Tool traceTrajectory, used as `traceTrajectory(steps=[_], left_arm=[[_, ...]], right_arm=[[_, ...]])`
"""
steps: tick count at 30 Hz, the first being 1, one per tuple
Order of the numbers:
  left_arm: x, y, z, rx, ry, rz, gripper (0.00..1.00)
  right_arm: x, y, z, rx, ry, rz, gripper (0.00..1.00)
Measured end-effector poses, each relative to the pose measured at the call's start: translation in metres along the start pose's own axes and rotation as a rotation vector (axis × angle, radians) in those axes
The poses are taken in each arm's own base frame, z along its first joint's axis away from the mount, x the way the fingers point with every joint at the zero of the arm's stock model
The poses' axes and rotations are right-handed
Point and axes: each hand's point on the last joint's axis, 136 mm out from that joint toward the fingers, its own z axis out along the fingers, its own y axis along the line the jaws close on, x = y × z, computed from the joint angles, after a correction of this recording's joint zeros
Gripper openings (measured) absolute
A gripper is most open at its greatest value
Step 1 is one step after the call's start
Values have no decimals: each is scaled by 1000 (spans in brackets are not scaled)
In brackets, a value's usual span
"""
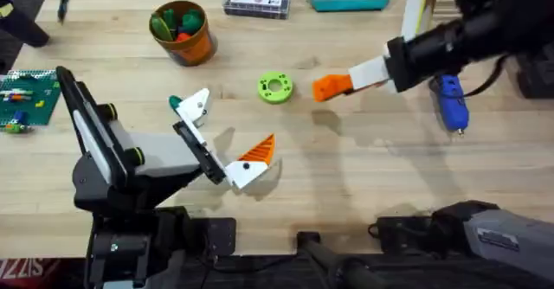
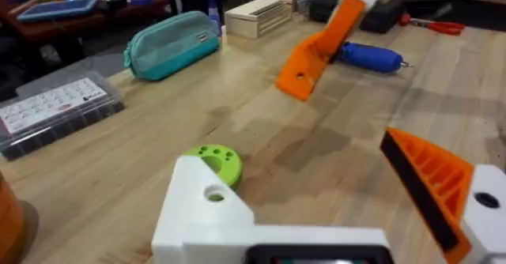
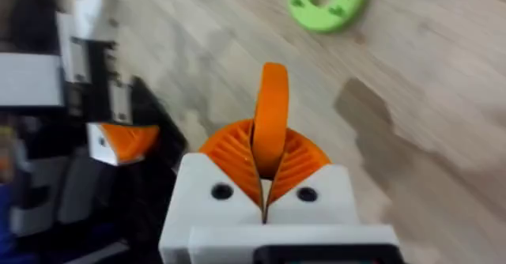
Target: Pick up the gripper from the table and insert it into the empty holder that is missing its gripper. Then pick up a screw, insert it into the mounting hole, and use the screwdriver to tighten it. Finally, clean up the table by picking up the vegetable and placing it into the bucket.
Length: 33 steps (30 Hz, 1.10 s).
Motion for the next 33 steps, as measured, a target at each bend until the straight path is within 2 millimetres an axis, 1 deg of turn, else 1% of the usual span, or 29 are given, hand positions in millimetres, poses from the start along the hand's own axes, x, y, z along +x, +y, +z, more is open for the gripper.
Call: traceTrajectory(steps=[3,5,8,11,15,21,25,29,33], left_arm=[[0,-4,0,23,-1,31,976],[0,-6,0,37,-2,44,976],[1,-10,0,57,-3,57,976],[0,-12,0,72,-5,61,976],[0,-14,-1,81,-5,51,976],[0,-14,-1,82,-3,14,977],[1,-14,-1,83,-3,2,977],[1,-14,-1,83,-3,1,977],[1,-14,-1,83,-3,1,978]], right_arm=[[-7,1,16,-174,-89,31,6],[-10,6,25,-300,-111,61,6],[-10,19,36,-487,-84,117,6],[-13,34,41,-641,-61,125,6],[-14,55,47,-783,-18,98,6],[-18,83,55,-898,28,12,6],[-14,95,64,-932,86,19,6],[-8,98,80,-947,147,57,6],[-6,93,95,-949,182,97,6]])
